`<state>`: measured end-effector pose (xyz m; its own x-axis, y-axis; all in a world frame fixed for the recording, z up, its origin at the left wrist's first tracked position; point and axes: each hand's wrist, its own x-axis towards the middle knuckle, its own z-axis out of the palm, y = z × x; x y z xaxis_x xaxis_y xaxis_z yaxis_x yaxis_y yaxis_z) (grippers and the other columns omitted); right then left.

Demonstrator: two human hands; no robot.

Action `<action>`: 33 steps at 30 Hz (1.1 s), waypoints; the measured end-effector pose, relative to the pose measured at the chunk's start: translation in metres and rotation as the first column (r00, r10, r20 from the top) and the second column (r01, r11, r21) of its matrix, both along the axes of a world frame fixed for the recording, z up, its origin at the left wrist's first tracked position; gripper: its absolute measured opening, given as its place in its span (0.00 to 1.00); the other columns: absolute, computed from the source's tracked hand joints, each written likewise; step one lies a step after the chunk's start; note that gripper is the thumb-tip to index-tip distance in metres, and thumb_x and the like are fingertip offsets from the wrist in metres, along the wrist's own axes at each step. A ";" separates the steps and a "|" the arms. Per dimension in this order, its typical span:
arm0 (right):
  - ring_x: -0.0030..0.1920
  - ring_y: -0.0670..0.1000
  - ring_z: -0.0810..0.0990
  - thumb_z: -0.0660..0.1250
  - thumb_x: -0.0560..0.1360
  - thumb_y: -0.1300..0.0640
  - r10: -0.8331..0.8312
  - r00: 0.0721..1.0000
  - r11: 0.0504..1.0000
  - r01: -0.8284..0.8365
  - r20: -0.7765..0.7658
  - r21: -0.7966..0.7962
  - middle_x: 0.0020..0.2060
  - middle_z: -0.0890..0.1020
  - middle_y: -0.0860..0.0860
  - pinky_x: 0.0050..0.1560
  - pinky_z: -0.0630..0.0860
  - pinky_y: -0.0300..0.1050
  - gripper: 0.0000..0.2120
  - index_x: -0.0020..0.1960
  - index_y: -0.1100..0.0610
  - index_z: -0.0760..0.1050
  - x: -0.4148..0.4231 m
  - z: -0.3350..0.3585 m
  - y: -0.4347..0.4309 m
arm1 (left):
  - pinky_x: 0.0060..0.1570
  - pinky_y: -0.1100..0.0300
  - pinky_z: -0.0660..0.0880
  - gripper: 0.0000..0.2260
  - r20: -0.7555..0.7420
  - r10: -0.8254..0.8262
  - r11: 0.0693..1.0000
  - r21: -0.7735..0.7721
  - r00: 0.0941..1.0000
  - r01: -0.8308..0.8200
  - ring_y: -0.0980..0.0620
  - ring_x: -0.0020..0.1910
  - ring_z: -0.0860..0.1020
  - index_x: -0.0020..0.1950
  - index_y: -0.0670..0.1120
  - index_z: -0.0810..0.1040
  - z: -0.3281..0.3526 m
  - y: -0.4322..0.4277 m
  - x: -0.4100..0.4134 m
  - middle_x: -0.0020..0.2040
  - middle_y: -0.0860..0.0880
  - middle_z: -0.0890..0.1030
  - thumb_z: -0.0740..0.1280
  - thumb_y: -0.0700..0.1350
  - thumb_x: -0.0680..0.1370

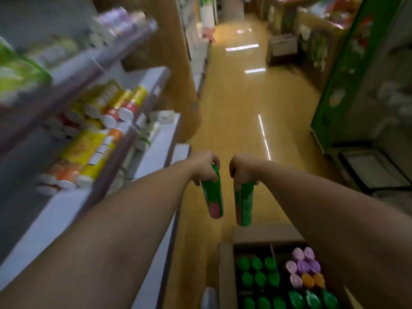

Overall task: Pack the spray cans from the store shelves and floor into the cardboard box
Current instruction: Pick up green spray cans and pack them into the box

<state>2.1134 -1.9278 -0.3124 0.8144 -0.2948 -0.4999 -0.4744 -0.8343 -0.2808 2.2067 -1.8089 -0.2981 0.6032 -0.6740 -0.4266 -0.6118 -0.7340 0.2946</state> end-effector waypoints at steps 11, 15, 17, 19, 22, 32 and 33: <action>0.55 0.56 0.80 0.78 0.68 0.59 -0.304 0.951 0.944 0.309 -0.065 0.111 0.55 0.81 0.55 0.46 0.79 0.47 0.26 0.64 0.59 0.77 -0.025 -0.229 -0.070 | 0.45 0.46 0.83 0.20 -0.152 -0.176 0.981 0.050 0.973 0.185 0.46 0.49 0.80 0.63 0.49 0.77 -0.222 -0.076 -0.014 0.54 0.45 0.78 0.76 0.45 0.73; 0.58 0.59 0.79 0.73 0.71 0.60 -0.342 0.937 0.927 0.348 -0.065 0.136 0.57 0.80 0.58 0.52 0.80 0.51 0.24 0.66 0.60 0.75 -0.045 -0.304 -0.085 | 0.42 0.48 0.82 0.20 -0.185 -0.217 0.963 0.121 0.959 0.241 0.46 0.46 0.79 0.63 0.50 0.76 -0.296 -0.098 -0.037 0.51 0.47 0.77 0.75 0.44 0.73; 0.58 0.60 0.78 0.73 0.72 0.59 -0.364 0.928 0.916 0.372 -0.080 0.150 0.58 0.79 0.59 0.55 0.81 0.54 0.23 0.65 0.60 0.74 -0.054 -0.336 -0.092 | 0.35 0.52 0.76 0.21 -0.178 -0.242 0.955 0.128 0.954 0.266 0.46 0.46 0.78 0.64 0.49 0.76 -0.332 -0.109 -0.048 0.49 0.47 0.77 0.75 0.44 0.72; 0.59 0.60 0.77 0.73 0.73 0.59 -0.382 0.920 0.903 0.392 -0.092 0.176 0.59 0.78 0.59 0.57 0.80 0.54 0.22 0.66 0.61 0.74 -0.064 -0.366 -0.096 | 0.33 0.56 0.70 0.21 -0.181 -0.256 0.950 0.137 0.950 0.282 0.45 0.46 0.78 0.65 0.50 0.76 -0.366 -0.117 -0.058 0.48 0.46 0.76 0.74 0.44 0.72; 0.58 0.60 0.77 0.72 0.74 0.60 -0.412 0.905 0.877 0.425 -0.103 0.223 0.57 0.78 0.60 0.56 0.79 0.54 0.20 0.64 0.62 0.74 -0.081 -0.408 -0.100 | 0.32 0.57 0.70 0.22 -0.231 -0.251 0.943 0.161 0.940 0.291 0.46 0.44 0.78 0.66 0.51 0.74 -0.418 -0.126 -0.070 0.50 0.47 0.76 0.74 0.44 0.73; 0.48 0.55 0.76 0.76 0.70 0.49 -0.288 0.952 0.947 0.268 0.101 0.176 0.49 0.76 0.54 0.46 0.79 0.51 0.22 0.59 0.58 0.76 -0.039 -0.469 -0.111 | 0.33 0.57 0.67 0.10 -0.219 0.049 0.998 0.044 0.974 -0.041 0.50 0.38 0.73 0.40 0.50 0.69 -0.539 -0.112 -0.073 0.38 0.52 0.74 0.71 0.43 0.71; 0.47 0.55 0.77 0.77 0.70 0.49 -0.266 0.961 0.954 0.249 0.083 0.169 0.48 0.77 0.54 0.47 0.81 0.51 0.22 0.58 0.59 0.77 -0.036 -0.470 -0.111 | 0.34 0.57 0.68 0.09 -0.220 0.037 0.999 0.045 0.975 -0.027 0.50 0.38 0.73 0.42 0.50 0.71 -0.542 -0.110 -0.074 0.38 0.53 0.74 0.71 0.43 0.71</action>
